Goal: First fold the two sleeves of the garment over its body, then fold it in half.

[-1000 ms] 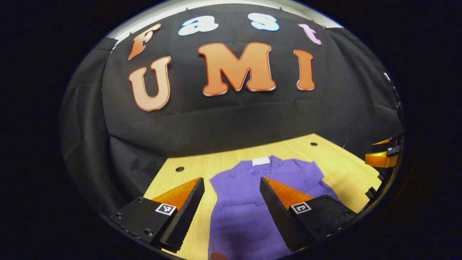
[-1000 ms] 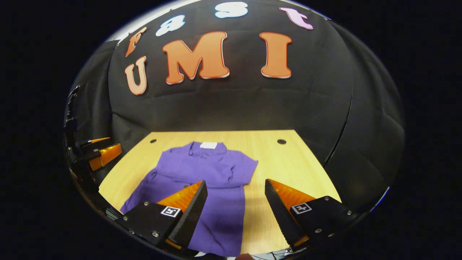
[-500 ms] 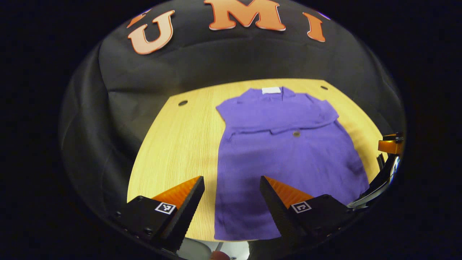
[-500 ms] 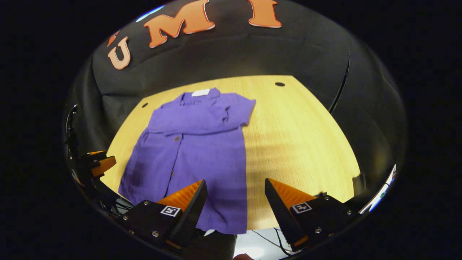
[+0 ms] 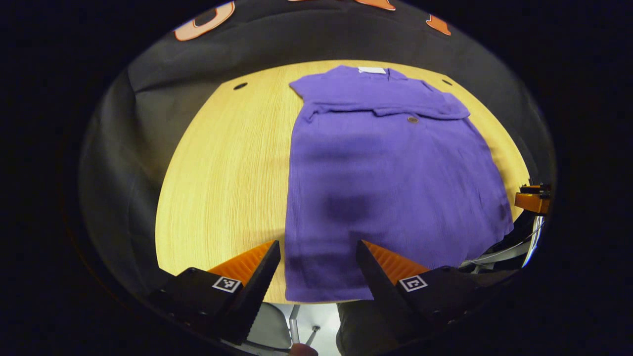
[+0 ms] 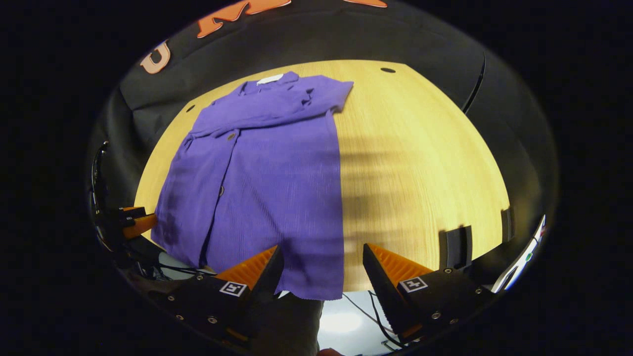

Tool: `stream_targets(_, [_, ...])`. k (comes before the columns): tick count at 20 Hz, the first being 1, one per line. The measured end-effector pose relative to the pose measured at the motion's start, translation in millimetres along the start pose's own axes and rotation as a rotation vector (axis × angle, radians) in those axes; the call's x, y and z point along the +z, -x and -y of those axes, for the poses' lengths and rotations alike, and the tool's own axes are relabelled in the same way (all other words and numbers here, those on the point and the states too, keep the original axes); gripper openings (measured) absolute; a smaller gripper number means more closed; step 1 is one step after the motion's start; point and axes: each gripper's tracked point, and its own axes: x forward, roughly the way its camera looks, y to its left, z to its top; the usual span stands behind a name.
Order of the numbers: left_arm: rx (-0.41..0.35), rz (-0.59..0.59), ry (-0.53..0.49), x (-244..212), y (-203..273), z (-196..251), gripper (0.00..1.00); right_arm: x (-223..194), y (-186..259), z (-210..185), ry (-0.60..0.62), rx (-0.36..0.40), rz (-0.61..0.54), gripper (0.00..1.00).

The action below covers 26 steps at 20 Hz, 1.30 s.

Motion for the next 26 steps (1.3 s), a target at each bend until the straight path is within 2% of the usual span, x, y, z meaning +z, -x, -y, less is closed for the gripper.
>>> stream_targets(1, [-0.005,-0.026,0.005,-8.8,-2.3,-0.1,1.00,-7.7,-2.7,-0.7,-0.007,0.003,-0.033,0.96])
stream_targets(5, [-0.008,-0.095,0.042,-31.8,-13.2,-5.3,1.00,-26.6,-9.6,-2.3,-0.024,0.000,-0.089,0.96])
stream_targets(8, [-0.042,-0.181,0.088,-51.9,-18.6,-4.5,1.00,-44.7,-14.5,-4.8,-0.017,-0.006,-0.158,0.96])
stream_targets(11, [-0.065,-0.195,0.153,-49.8,-22.1,-8.8,0.98,-48.1,-17.7,-5.2,0.000,-0.030,-0.170,0.96])
stream_targets(14, [-0.079,-0.229,0.102,-45.6,-28.3,-14.0,0.99,-52.5,-16.7,-6.6,0.003,-0.035,-0.202,0.96])
stream_targets(16, [-0.085,-0.245,0.097,-38.9,-32.7,-17.1,0.97,-57.8,-16.5,-1.0,-0.017,-0.070,-0.234,0.95])
stream_targets(18, [-0.090,-0.254,0.113,-31.5,-38.1,-16.9,0.82,-57.4,-17.1,-1.0,-0.001,-0.080,-0.242,0.89])
stream_targets(19, [-0.101,-0.244,0.106,-25.3,-41.6,-16.6,0.65,-57.2,-16.9,-0.2,0.015,-0.083,-0.249,0.83])
stream_targets(20, [-0.111,-0.237,0.110,-20.4,-46.1,-16.4,0.55,-57.8,-16.5,0.2,0.025,-0.082,-0.250,0.81])
stream_targets(21, [-0.120,-0.232,0.120,-15.4,-48.4,-16.7,0.33,-57.5,-17.2,-2.4,0.021,-0.068,-0.254,0.73])
stream_targets(22, [-0.119,-0.234,0.119,-10.7,-52.6,-19.6,0.24,-57.5,-16.8,-5.9,0.012,-0.057,-0.256,0.66])
stream_targets(23, [-0.126,-0.238,0.105,-4.5,-56.7,-23.1,0.17,-55.7,-18.0,-7.7,-0.004,-0.048,-0.258,0.52])
stream_targets(26, [-0.137,-0.259,0.135,17.1,-69.4,-37.0,0.17,-51.5,-19.9,-15.3,-0.114,0.002,-0.256,0.24])
